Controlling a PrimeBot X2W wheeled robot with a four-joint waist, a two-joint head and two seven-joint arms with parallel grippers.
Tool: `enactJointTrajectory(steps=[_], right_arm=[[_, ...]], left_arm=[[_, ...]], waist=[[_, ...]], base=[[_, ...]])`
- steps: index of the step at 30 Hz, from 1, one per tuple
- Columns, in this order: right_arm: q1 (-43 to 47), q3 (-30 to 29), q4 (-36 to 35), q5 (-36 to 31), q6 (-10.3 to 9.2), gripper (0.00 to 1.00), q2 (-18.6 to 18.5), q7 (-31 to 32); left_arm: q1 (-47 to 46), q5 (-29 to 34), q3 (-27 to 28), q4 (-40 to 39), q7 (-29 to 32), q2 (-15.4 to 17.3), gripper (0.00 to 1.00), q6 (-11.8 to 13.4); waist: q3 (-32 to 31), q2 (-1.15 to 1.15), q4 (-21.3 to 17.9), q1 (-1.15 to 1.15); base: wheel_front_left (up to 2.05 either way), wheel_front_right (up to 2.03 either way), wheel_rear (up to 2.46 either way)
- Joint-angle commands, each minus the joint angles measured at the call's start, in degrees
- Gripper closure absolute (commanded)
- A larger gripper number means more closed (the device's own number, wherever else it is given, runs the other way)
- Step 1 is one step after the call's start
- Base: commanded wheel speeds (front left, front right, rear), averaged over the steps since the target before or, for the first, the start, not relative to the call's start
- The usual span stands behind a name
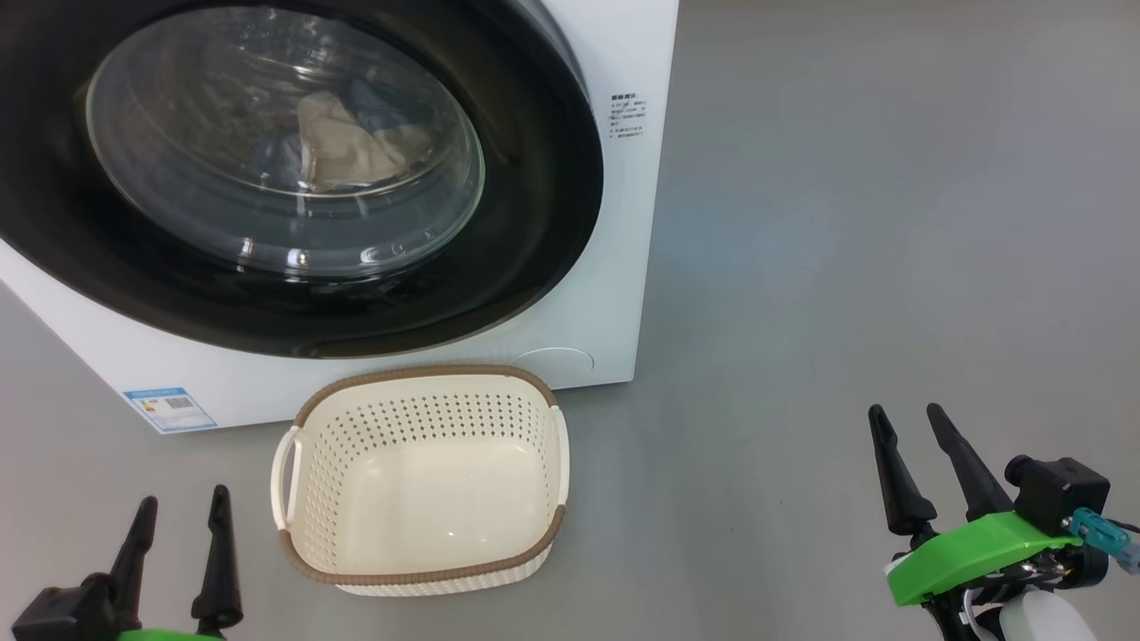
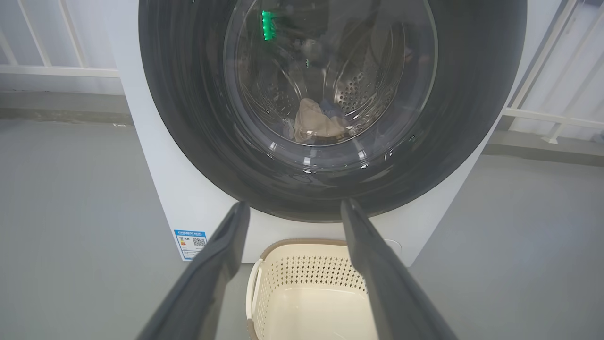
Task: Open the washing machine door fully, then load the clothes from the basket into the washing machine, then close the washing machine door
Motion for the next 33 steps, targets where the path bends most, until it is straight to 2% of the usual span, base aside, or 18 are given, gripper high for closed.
enactJointTrajectory(steps=[1,25,26,30,33], right_arm=[[0.3,1.0,-1.4,0.7,-0.12,0.00,-0.2,-0.3],[0.2,0.2,-1.8,0.1,-0.12,0.00,0.4,-0.3],[0.5,-0.9,-0.2,0.0,0.00,1.00,0.7,0.0],[1.9,-0.9,2.6,0.4,0.00,1.00,1.7,0.2],[1.9,-1.1,2.3,2.0,0.00,1.00,1.8,0.7]], left_arm=[[-0.5,0.2,2.2,-1.4,-0.4,1.6,0.00,-0.1],[-0.8,0.4,2.9,-1.8,-0.4,1.6,0.00,-0.1],[0.6,0.0,0.6,-0.2,0.0,0.1,1.00,0.0],[1.1,-0.5,-0.1,2.6,0.2,-1.9,1.00,0.0],[0.9,-2.2,0.0,2.5,0.7,-2.0,1.00,0.0]], waist=[[-0.1,0.00,-0.1,0.00],[0.3,0.00,-0.4,0.00],[0.3,0.00,-0.4,0.00],[0.3,0.00,-0.4,0.00],[0.2,0.00,-0.3,0.03]], base=[[0.00,0.00,0.00],[0.00,0.00,0.00],[0.00,0.00,0.00],[0.00,0.00,0.00],[0.00,0.00,0.00]])
